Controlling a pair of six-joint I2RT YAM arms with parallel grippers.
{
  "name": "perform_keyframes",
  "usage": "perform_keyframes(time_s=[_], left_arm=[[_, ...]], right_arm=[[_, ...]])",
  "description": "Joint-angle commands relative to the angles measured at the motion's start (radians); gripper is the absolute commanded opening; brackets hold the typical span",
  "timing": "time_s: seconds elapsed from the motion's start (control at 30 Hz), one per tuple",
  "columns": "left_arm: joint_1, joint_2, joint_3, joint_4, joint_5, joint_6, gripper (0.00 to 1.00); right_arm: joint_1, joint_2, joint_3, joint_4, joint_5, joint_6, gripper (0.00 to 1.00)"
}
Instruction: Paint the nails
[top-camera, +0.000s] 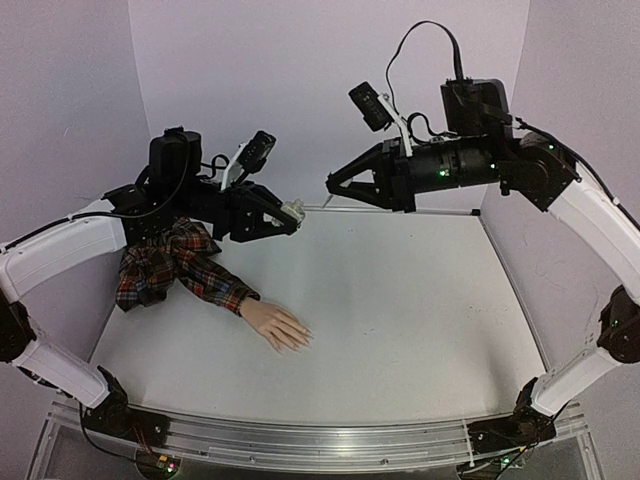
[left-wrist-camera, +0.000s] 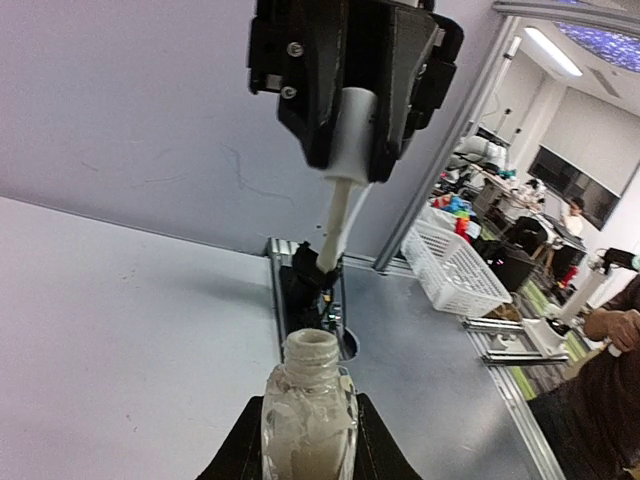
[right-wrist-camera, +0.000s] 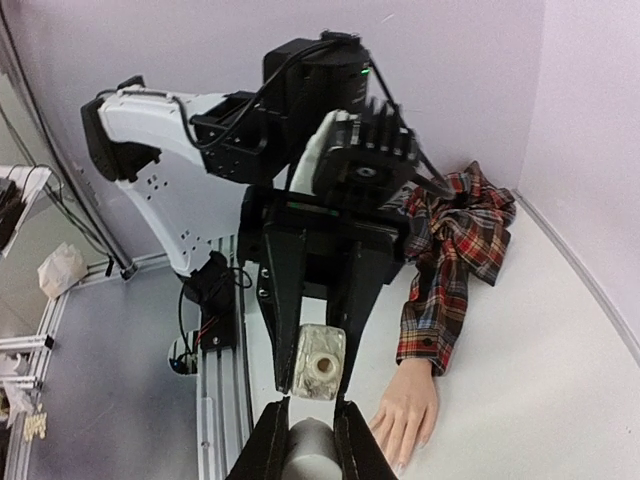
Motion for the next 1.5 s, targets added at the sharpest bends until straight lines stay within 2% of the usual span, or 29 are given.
perform_keyframes(time_s=[0.0,0.13,0.27,0.4,0.57,0.7,0.8,1.0,1.33,1.47], left_arm=[[0.004,-0.117,-0.06,-0.015,-0.212,0.09,0.0],[0.004,-0.189,-0.125,-0.012,-0.382,0.127,0.0],[0.004,-0.301,-0.205,0.025,-0.626,0.159,0.0],[0.004,-0.406,-0.28,0.096,-0.836,0.195,0.0],[0.004,-0.497,-0.32,0.12,-1.038,0.26,0.0],[0.004,-0.525,-0.323,0.106,-1.116,0.308,0.0],[0.004,-0.562,-0.356,0.135,-1.192,0.313,0.0],[0.004,-0.568,-0.312,0.071,-1.188,0.32,0.0],[0.004,-0.549,-0.263,-0.019,-1.207,0.345,0.0],[0.003,-0.558,-0.295,0.006,-1.237,0.371,0.0]], right_arm=[[-0.005,-0.085,-0.096,0.091,0.12,0.133,0.0],[-0.006,-0.126,-0.222,0.124,0.202,0.222,0.0],[-0.005,-0.106,-0.328,0.148,0.285,0.271,0.0],[0.005,-0.011,-0.383,0.22,0.29,0.366,0.0],[0.075,0.157,-0.362,0.288,0.327,0.42,0.0],[0.12,0.266,-0.356,0.338,0.342,0.445,0.0],[0.161,0.308,-0.37,0.356,0.385,0.391,0.0],[0.176,0.373,-0.409,0.399,0.416,0.371,0.0],[0.185,0.39,-0.489,0.443,0.478,0.355,0.0],[0.202,0.396,-0.505,0.457,0.484,0.354,0.0]])
